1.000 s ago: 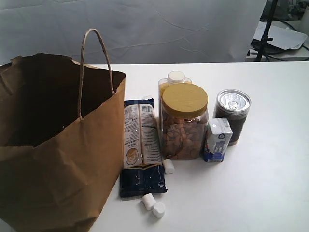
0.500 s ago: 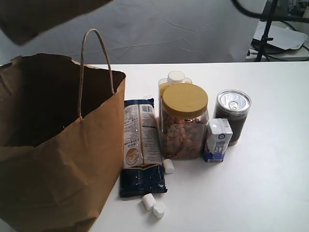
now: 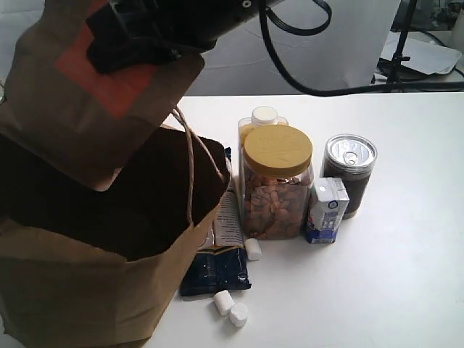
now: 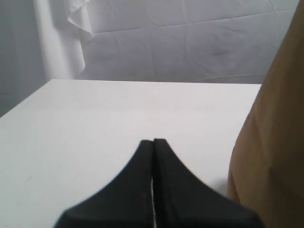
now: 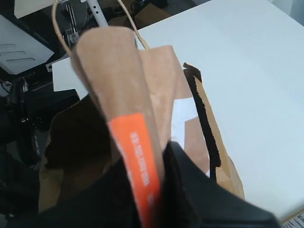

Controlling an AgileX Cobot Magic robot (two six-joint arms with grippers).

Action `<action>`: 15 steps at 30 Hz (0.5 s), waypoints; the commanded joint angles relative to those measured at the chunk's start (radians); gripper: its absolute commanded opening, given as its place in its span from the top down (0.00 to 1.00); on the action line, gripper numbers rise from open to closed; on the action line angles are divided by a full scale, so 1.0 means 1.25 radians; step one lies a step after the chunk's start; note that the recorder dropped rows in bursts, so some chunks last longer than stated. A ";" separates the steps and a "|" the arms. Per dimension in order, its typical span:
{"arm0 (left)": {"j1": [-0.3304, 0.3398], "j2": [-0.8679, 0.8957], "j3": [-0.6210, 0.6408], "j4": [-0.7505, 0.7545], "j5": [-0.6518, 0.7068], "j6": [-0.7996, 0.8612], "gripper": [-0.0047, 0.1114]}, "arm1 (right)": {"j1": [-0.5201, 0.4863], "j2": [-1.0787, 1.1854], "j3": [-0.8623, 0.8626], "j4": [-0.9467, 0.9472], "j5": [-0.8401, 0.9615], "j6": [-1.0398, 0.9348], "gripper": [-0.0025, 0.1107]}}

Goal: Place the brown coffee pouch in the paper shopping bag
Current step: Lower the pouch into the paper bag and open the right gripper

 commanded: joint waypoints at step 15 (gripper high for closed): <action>0.003 -0.003 0.003 0.004 -0.004 -0.002 0.96 | 0.003 -0.009 -0.007 -0.006 0.016 0.013 0.48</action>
